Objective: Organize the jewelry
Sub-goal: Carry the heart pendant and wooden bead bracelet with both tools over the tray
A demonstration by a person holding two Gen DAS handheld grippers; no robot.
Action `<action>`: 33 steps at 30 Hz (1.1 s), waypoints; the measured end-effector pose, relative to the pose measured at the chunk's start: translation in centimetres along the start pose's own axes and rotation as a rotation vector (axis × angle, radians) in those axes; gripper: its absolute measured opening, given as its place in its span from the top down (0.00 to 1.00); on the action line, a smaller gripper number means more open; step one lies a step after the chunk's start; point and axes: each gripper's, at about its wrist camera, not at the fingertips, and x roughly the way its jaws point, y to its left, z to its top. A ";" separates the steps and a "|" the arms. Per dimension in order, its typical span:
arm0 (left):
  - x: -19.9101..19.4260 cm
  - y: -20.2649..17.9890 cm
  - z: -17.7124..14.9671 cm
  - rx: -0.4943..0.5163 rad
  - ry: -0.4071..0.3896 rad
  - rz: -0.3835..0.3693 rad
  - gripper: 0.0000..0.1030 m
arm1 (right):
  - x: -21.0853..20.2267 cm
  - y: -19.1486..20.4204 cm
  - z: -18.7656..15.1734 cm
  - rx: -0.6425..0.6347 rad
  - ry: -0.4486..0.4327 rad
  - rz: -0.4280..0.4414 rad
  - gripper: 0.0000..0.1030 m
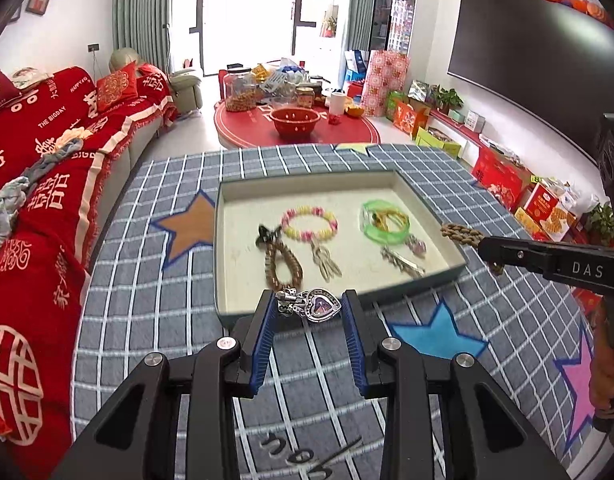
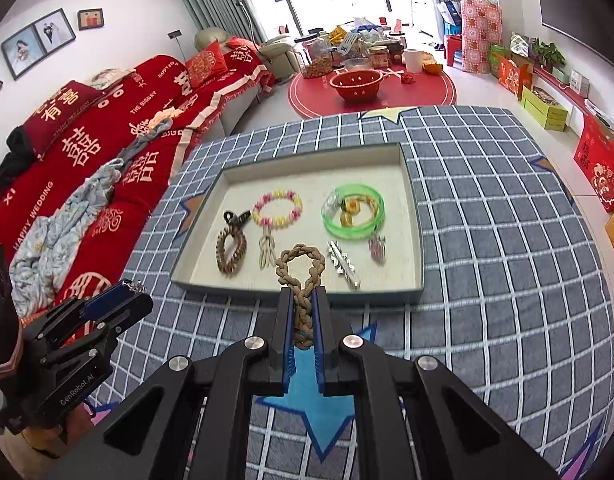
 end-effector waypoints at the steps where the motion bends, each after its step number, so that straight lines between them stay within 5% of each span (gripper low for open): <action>1: 0.2 0.0 0.5 0.001 -0.005 0.003 0.55 | 0.2 -0.1 0.5 0.003 -0.001 0.000 0.91; 17: 7.7 0.5 6.9 -0.012 0.013 0.036 0.55 | 5.5 -2.3 7.2 0.055 -0.008 -0.039 0.91; 33: 14.9 -0.1 6.4 -0.003 0.096 0.091 0.55 | 11.7 -2.9 7.4 0.009 0.036 -0.100 0.91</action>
